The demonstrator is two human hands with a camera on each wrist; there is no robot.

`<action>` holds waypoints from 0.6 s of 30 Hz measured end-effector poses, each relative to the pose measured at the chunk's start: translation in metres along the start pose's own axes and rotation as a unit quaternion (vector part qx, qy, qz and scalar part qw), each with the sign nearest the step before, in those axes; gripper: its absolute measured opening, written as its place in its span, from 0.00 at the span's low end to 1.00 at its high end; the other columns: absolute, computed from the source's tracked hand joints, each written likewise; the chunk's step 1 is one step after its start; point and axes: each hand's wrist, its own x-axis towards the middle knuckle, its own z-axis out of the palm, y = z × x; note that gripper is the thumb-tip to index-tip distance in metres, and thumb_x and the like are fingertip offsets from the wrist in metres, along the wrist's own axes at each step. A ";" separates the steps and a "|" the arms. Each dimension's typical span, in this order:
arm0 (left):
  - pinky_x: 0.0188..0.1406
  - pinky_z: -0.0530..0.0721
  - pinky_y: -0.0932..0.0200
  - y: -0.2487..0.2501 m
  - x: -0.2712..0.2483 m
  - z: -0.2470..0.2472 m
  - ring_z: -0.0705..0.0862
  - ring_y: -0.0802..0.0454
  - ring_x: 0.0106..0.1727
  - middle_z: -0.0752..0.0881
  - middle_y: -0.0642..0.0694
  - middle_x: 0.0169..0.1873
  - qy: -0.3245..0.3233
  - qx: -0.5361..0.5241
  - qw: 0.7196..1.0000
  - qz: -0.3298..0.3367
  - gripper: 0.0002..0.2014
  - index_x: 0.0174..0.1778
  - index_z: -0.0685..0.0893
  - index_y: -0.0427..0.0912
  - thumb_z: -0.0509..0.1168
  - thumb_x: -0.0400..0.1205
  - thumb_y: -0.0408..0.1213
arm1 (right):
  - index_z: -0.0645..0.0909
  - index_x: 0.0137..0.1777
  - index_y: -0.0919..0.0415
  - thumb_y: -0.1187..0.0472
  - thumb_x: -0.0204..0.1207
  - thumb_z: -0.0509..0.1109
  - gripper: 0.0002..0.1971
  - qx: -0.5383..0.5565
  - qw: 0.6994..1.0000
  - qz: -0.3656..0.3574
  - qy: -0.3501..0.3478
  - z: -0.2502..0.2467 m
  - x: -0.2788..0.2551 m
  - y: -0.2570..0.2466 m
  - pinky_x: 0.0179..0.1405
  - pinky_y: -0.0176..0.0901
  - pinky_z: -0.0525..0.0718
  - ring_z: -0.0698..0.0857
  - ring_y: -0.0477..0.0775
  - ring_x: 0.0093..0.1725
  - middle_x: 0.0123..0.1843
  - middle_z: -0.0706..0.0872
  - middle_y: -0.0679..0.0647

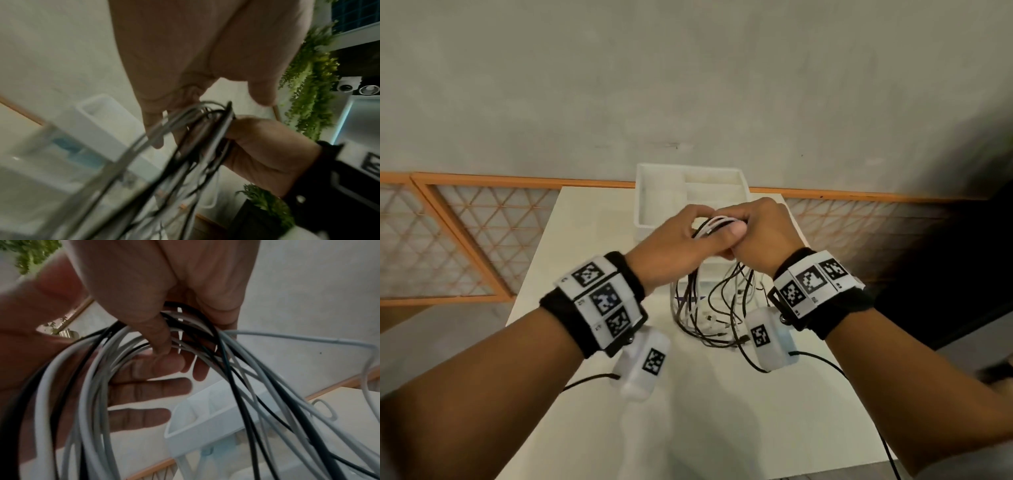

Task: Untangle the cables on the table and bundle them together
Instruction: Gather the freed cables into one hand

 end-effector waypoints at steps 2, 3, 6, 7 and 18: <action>0.57 0.86 0.58 0.003 0.001 0.010 0.93 0.54 0.42 0.93 0.48 0.39 0.011 -0.058 0.998 -0.011 0.30 0.71 0.73 0.43 0.67 0.80 0.59 | 0.93 0.41 0.49 0.72 0.69 0.68 0.18 -0.002 1.000 0.009 0.022 -0.003 0.002 0.005 0.33 0.44 0.87 0.89 0.46 0.34 0.31 0.91 0.47; 0.48 0.88 0.58 0.004 0.000 0.012 0.89 0.54 0.33 0.89 0.51 0.31 0.022 -0.071 0.997 -0.018 0.28 0.68 0.76 0.42 0.65 0.81 0.60 | 0.92 0.40 0.44 0.72 0.71 0.68 0.19 -0.004 0.999 0.018 0.031 -0.004 0.003 0.010 0.30 0.40 0.84 0.87 0.39 0.32 0.28 0.89 0.41; 0.19 0.71 0.62 0.007 0.003 0.012 0.70 0.56 0.19 0.76 0.54 0.20 0.101 -0.044 0.994 -0.024 0.25 0.40 0.81 0.41 0.60 0.83 0.62 | 0.92 0.48 0.43 0.63 0.76 0.72 0.12 -0.038 0.998 0.020 0.041 0.001 0.000 0.021 0.30 0.22 0.73 0.81 0.31 0.29 0.28 0.84 0.35; 0.18 0.65 0.64 0.008 0.006 0.009 0.66 0.56 0.17 0.74 0.54 0.18 0.136 -0.038 0.990 -0.024 0.25 0.32 0.78 0.42 0.60 0.84 0.60 | 0.91 0.54 0.44 0.59 0.76 0.73 0.11 -0.060 0.996 0.024 0.055 0.005 -0.002 0.028 0.36 0.23 0.77 0.81 0.32 0.33 0.36 0.86 0.37; 0.15 0.61 0.65 -0.012 0.005 -0.031 0.62 0.55 0.13 0.71 0.52 0.15 0.224 0.022 0.971 -0.083 0.23 0.33 0.87 0.36 0.64 0.85 0.50 | 0.77 0.33 0.53 0.61 0.69 0.82 0.14 0.064 0.972 0.022 0.226 -0.008 -0.013 0.068 0.25 0.28 0.74 0.75 0.41 0.27 0.29 0.80 0.46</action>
